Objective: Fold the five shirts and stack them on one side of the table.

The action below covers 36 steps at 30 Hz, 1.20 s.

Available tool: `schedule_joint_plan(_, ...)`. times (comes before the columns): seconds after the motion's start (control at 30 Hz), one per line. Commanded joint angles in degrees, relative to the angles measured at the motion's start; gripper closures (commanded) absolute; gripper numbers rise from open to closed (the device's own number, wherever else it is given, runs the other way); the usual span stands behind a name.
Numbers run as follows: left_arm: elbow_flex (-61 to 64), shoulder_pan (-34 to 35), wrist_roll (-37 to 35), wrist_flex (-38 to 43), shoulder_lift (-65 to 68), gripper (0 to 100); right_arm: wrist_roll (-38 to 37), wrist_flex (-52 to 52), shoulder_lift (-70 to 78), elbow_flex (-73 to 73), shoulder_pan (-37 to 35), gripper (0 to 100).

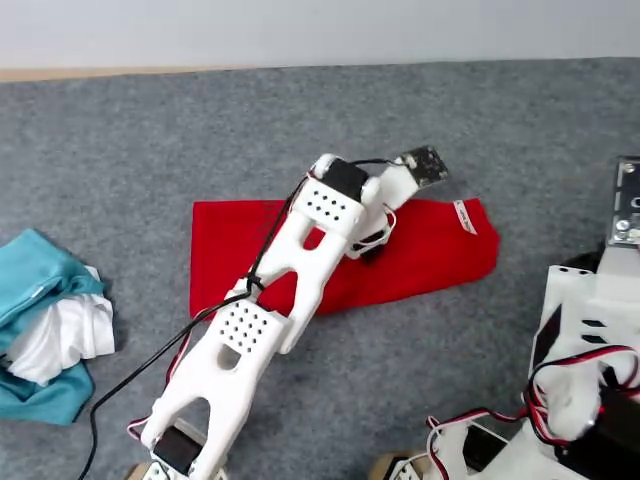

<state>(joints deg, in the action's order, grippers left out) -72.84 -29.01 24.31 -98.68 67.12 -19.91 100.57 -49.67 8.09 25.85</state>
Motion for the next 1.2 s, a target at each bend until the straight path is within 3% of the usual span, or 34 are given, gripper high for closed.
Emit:
schedule_joint_plan(0.0, -0.3, -1.6, -0.5, -1.8, -0.6, 85, -0.4, 2.2, 0.2, 0.0, 0.7, 98.7)
schedule_joint_plan(0.47, 2.5, -6.2, -1.7, -1.8, -0.8, 88, -0.7, 2.2, 0.2, -0.1, 0.7, 98.7)
schedule_joint_plan(0.97, -18.1, 1.5, -9.5, -1.8, -0.8, 88, -0.7, 2.2, 0.7, -0.5, 0.6, 98.4)
schedule_joint_plan(1.17, -23.5, 8.8, -17.9, -1.8, -1.8, 88, -0.8, 0.6, 0.8, -10.5, 0.6, 98.4)
